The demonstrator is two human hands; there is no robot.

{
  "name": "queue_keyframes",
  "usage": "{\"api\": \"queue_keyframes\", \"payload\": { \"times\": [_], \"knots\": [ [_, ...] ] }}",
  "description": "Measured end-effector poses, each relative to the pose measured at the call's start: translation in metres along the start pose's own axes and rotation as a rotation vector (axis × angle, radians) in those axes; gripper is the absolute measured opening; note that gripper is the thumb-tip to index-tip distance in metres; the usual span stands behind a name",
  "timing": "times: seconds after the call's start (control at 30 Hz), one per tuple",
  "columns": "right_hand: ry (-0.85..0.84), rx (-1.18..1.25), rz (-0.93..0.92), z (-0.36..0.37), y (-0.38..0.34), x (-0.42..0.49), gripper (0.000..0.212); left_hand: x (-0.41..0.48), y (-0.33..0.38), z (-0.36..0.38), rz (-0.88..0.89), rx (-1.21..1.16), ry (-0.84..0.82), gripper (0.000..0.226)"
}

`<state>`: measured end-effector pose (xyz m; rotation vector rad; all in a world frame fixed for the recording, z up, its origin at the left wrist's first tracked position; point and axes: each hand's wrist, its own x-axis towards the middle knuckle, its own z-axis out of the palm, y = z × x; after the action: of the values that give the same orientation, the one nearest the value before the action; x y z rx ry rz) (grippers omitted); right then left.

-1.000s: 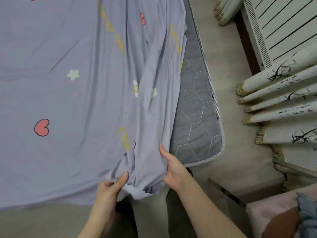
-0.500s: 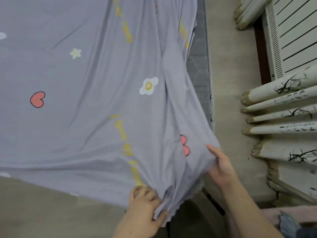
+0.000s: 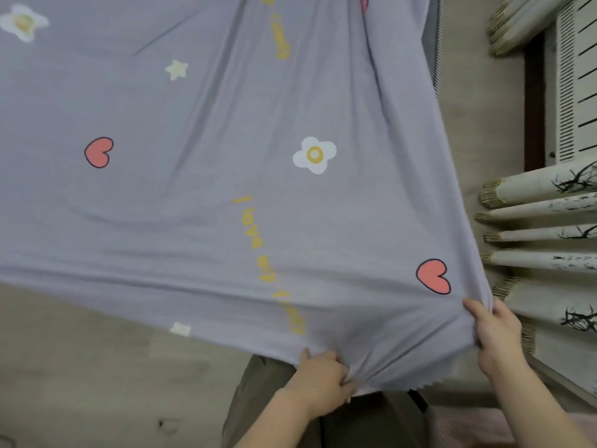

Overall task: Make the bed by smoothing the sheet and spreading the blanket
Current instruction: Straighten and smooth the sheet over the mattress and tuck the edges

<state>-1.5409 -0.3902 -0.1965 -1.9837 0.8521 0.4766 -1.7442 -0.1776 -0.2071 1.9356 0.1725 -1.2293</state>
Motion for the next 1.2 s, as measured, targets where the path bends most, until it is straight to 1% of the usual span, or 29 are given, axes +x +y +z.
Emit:
{"api": "queue_keyframes", "payload": {
  "times": [0.07,0.1,0.17,0.2,0.23,0.27,0.3,0.33,0.37,0.4,0.43,0.47,0.5,0.53,0.57,0.6,0.63,0.7,0.73,0.8,0.83,0.9,0.97,1.0,1.03,1.07,1.1,1.13,1.2],
  "knots": [
    [0.079,-0.168,-0.054,0.002,0.011,0.010,0.015,0.001,-0.002,-0.002,0.054,-0.023,-0.050,0.048],
    [0.106,-0.246,-0.048,0.007,0.016,0.016,0.016,0.001,-0.002,-0.003,0.062,-0.103,-0.094,0.050],
    [0.135,-0.407,0.064,0.020,0.022,0.030,0.028,0.000,-0.002,-0.008,0.026,-0.355,-0.122,0.049],
    [0.120,-0.425,0.158,0.029,0.021,0.036,0.039,-0.001,-0.004,-0.013,0.020,-0.431,-0.063,0.046],
    [0.098,-0.377,0.228,0.039,0.018,0.041,0.051,-0.002,-0.009,-0.019,0.036,-0.426,0.060,0.041],
    [0.076,-0.296,0.257,0.051,0.011,0.043,0.060,-0.001,-0.016,-0.026,0.058,-0.372,0.239,0.035],
    [0.056,-0.221,0.231,0.064,0.002,0.046,0.066,0.001,-0.026,-0.035,0.081,-0.299,0.433,0.028],
    [0.034,-0.177,0.156,0.077,-0.009,0.048,0.069,0.001,-0.036,-0.044,0.081,-0.236,0.614,0.027],
    [-0.006,-0.156,0.052,0.088,-0.021,0.048,0.071,0.001,-0.046,-0.056,0.054,-0.183,0.774,0.034],
    [-0.065,-0.160,-0.059,0.101,-0.034,0.047,0.072,0.002,-0.058,-0.068,-0.008,-0.126,0.891,0.045],
    [-0.128,-0.194,-0.163,0.114,-0.047,0.048,0.074,0.001,-0.070,-0.083,-0.123,-0.074,0.940,0.056],
    [-0.170,-0.266,-0.246,0.125,-0.058,0.050,0.077,0.002,-0.082,-0.096,-0.273,-0.040,0.923,0.066],
    [-0.174,-0.365,-0.301,0.135,-0.067,0.053,0.079,0.003,-0.094,-0.108,-0.417,-0.031,0.880,0.073],
    [-0.133,-0.467,-0.314,0.141,-0.076,0.056,0.081,0.004,-0.106,-0.117,-0.525,-0.047,0.834,0.078],
    [-0.062,-0.541,-0.292,0.143,-0.082,0.060,0.078,0.005,-0.117,-0.124,-0.591,-0.090,0.781,0.082],
    [0.009,-0.580,-0.262,0.144,-0.087,0.063,0.067,0.005,-0.126,-0.129,-0.615,-0.131,0.727,0.085],
    [0.058,-0.610,-0.242,0.143,-0.091,0.066,0.051,0.005,-0.133,-0.129,-0.613,-0.144,0.674,0.087],
    [0.070,-0.634,-0.227,0.137,-0.093,0.073,0.024,0.008,-0.141,-0.120,-0.558,-0.042,0.595,0.086],
    [0.066,-0.619,-0.227,0.133,-0.093,0.076,0.017,0.009,-0.141,-0.114,-0.512,0.027,0.555,0.083],
    [0.064,-0.545,-0.202,0.126,-0.092,0.080,0.019,0.007,-0.129,-0.103,-0.379,0.180,0.478,0.075],
    [0.074,-0.503,-0.160,0.122,-0.090,0.081,0.021,0.004,-0.122,-0.100,-0.306,0.270,0.450,0.070],
    [0.107,-0.504,-0.045,0.118,-0.082,0.081,0.025,-0.002,-0.109,-0.096,-0.198,0.387,0.329,0.062],
    [0.126,-0.533,0.025,0.119,-0.077,0.077,0.025,-0.004,-0.098,-0.094,-0.113,0.441,0.228,0.061],
    [0.130,-0.527,0.024,0.121,-0.080,0.076,0.019,-0.005,-0.094,-0.097,-0.055,0.427,0.183,0.063],
    [0.127,-0.519,-0.006,0.123,-0.084,0.075,0.013,-0.003,-0.091,-0.101,0.027,0.353,0.195,0.067],
    [0.114,-0.520,-0.052,0.126,-0.092,0.074,0.022,0.004,-0.090,-0.102,0.109,0.261,0.260,0.073],
    [0.082,-0.526,-0.100,0.129,-0.100,0.076,0.036,0.010,-0.088,-0.106,0.125,0.155,0.219,0.074],
    [0.041,-0.525,-0.154,0.133,-0.111,0.077,0.047,0.015,-0.085,-0.115,0.124,0.093,0.210,0.069],
    [-0.038,-0.544,-0.281,0.142,-0.134,0.084,0.057,0.024,-0.076,-0.136,0.095,0.097,0.347,0.061]
  ]
}}
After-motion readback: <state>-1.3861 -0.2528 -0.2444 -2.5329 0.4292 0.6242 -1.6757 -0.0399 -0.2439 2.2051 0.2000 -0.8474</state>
